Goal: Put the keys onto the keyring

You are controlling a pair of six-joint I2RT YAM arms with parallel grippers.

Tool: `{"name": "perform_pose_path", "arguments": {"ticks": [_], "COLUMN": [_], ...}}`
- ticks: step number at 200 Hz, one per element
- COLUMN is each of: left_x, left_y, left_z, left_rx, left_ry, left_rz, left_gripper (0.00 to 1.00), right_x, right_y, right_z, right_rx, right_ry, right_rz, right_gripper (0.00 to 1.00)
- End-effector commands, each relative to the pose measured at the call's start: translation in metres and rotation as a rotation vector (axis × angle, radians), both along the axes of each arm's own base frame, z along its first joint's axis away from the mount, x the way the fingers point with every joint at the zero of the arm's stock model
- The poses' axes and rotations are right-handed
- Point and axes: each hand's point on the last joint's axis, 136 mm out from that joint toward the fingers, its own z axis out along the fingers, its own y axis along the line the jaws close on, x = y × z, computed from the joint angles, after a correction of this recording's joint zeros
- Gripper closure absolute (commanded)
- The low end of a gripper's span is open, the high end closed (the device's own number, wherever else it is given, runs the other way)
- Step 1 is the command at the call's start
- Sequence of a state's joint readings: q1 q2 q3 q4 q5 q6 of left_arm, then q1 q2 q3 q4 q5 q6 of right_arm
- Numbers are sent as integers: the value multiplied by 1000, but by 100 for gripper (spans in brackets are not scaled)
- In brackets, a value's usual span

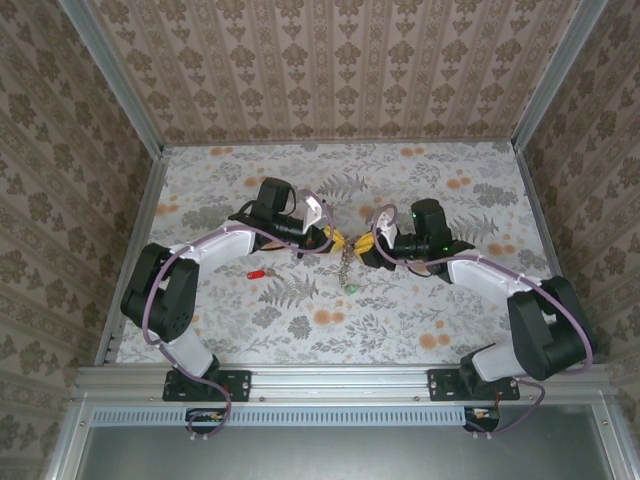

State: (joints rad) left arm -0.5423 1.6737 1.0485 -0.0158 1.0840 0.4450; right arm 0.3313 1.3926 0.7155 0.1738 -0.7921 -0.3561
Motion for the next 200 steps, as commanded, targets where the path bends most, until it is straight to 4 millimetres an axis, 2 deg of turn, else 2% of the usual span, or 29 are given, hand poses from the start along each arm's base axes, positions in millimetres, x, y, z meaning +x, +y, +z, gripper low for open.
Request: {"name": "perform_pose_path", "arguments": {"ticks": [1, 54, 55, 57, 95, 127, 153, 175, 200], "left_x": [-9, -13, -13, -13, -11, -1, 6, 6, 2], "left_y": [3, 2, 2, 2, 1, 1, 2, 5, 3], "left_z": [25, 29, 29, 29, 30, 26, 17, 2, -15], "left_rx": [-55, -59, -59, -60, -60, -32, 28, 136, 239], "left_ry": [-44, -34, -35, -35, -35, -52, -78, -117, -147], "left_rz": [-53, -79, -79, -80, -67, -10, 34, 31, 0], "left_gripper": [100, 100, 100, 100, 100, 100, 100, 100, 100], "right_x": [12, 15, 16, 16, 6, -6, 3, 24, 39], "right_y": [-9, 4, 6, 7, 29, 37, 29, 10, -14], "right_z": [21, 33, 26, 24, 6, 4, 0, -6, -4], "right_rx": [-59, -32, -36, -35, -9, 40, 17, -35, -37], "right_ry": [-120, -135, -115, -108, -25, 4, -2, 1, 19], "right_rz": [-45, 23, 27, 31, 120, 154, 55, -118, -308], "right_gripper": [71, 73, 74, 74, 81, 80, 77, 75, 73]}}
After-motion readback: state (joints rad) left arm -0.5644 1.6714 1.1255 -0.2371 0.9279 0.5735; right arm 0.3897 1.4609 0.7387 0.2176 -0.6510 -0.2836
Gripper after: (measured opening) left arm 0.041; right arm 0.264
